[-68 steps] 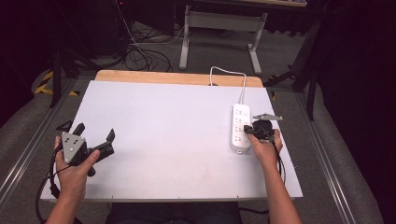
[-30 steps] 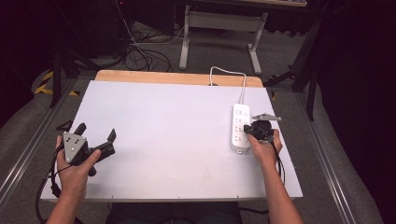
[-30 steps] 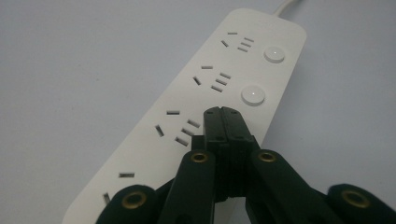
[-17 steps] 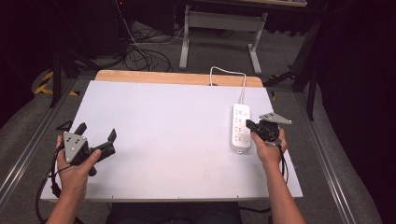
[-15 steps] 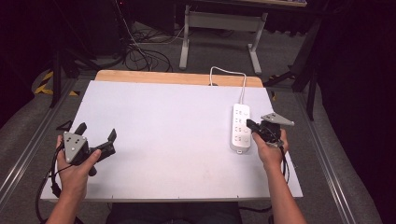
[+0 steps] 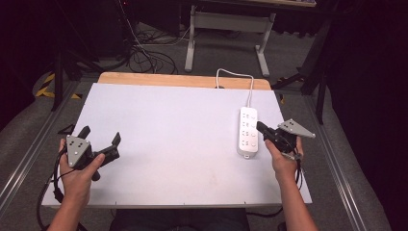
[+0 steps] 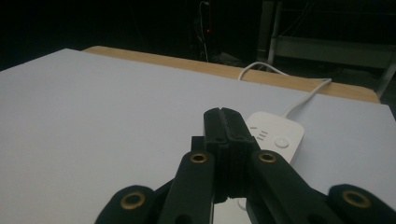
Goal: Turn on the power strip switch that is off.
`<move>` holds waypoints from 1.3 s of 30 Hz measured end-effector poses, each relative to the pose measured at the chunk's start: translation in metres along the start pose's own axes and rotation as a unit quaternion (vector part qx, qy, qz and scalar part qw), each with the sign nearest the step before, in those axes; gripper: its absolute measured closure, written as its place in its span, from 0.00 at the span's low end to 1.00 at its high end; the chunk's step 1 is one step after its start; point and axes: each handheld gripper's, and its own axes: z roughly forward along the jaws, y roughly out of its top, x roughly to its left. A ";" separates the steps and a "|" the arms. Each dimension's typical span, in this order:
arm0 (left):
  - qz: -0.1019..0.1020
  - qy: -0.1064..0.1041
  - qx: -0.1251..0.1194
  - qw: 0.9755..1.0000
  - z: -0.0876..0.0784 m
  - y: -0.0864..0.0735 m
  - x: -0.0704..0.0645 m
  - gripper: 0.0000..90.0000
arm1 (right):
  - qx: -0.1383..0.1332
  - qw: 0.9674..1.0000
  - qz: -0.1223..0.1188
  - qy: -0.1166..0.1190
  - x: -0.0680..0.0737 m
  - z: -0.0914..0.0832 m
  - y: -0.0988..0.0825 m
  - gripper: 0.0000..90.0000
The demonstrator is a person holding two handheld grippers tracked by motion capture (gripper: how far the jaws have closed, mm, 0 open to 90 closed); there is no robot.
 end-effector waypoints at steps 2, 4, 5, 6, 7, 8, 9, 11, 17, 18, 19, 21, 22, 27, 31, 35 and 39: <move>0.000 0.000 0.000 1.000 0.000 0.000 0.000 0.04 | -0.012 1.000 0.001 0.004 0.001 -0.003 0.001 0.98; -0.001 0.000 0.000 1.000 0.000 0.000 0.000 0.04 | -0.029 1.000 0.001 0.008 0.002 -0.007 0.002 0.97; -0.001 0.000 0.000 1.000 0.000 0.000 0.000 0.04 | -0.036 0.999 0.000 0.012 0.002 -0.009 0.002 0.96; -0.001 0.000 0.001 1.000 0.000 0.000 0.000 0.04 | -0.044 0.999 -0.001 0.013 0.002 -0.010 0.003 0.96; -0.001 0.001 0.001 1.000 0.000 0.000 0.001 0.04 | -0.051 0.999 -0.002 0.015 0.002 -0.011 0.003 0.95; -0.001 0.001 0.001 1.000 0.000 0.000 0.001 0.04 | -0.055 0.998 -0.001 0.017 0.003 -0.012 0.004 0.94; -0.002 0.001 0.001 1.000 0.000 0.000 0.001 0.04 | -0.057 0.998 -0.001 0.020 0.003 -0.012 0.004 0.93; -0.003 0.002 0.002 1.000 0.000 0.000 0.002 0.04 | -0.067 0.997 0.002 0.026 0.003 -0.015 0.004 0.89; -0.004 0.002 0.000 1.000 -0.001 0.000 0.002 0.04 | -0.102 0.994 0.008 0.038 0.005 -0.022 0.006 0.82; -0.003 0.002 0.000 1.000 -0.001 0.000 0.002 0.04 | -0.103 0.994 0.007 0.037 0.006 -0.023 0.006 0.80; -0.003 0.002 -0.001 1.000 -0.001 0.000 0.002 0.04 | -0.104 0.994 0.005 0.036 0.006 -0.023 0.006 0.79; -0.004 0.002 -0.002 1.000 -0.001 0.000 0.002 0.04 | -0.109 0.993 0.005 0.036 0.007 -0.024 0.007 0.76; -0.004 0.002 0.000 1.000 -0.001 0.000 0.002 0.04 | -0.111 0.993 0.008 0.036 0.007 -0.024 0.007 0.74; -0.004 0.002 0.001 1.000 0.000 0.000 0.003 0.04 | -0.123 0.992 0.014 0.031 0.008 -0.023 0.008 0.60; -0.004 0.002 0.000 1.000 0.000 0.000 0.002 0.04 | -0.132 0.991 0.027 0.022 0.008 -0.025 0.009 0.49; -0.004 0.002 0.000 1.000 -0.001 0.000 0.003 0.04 | -0.141 0.989 0.031 0.022 0.007 -0.027 0.010 0.48; -0.005 0.001 0.000 1.000 0.000 0.000 0.003 0.04 | -0.141 0.989 0.025 0.017 0.006 -0.028 0.009 0.34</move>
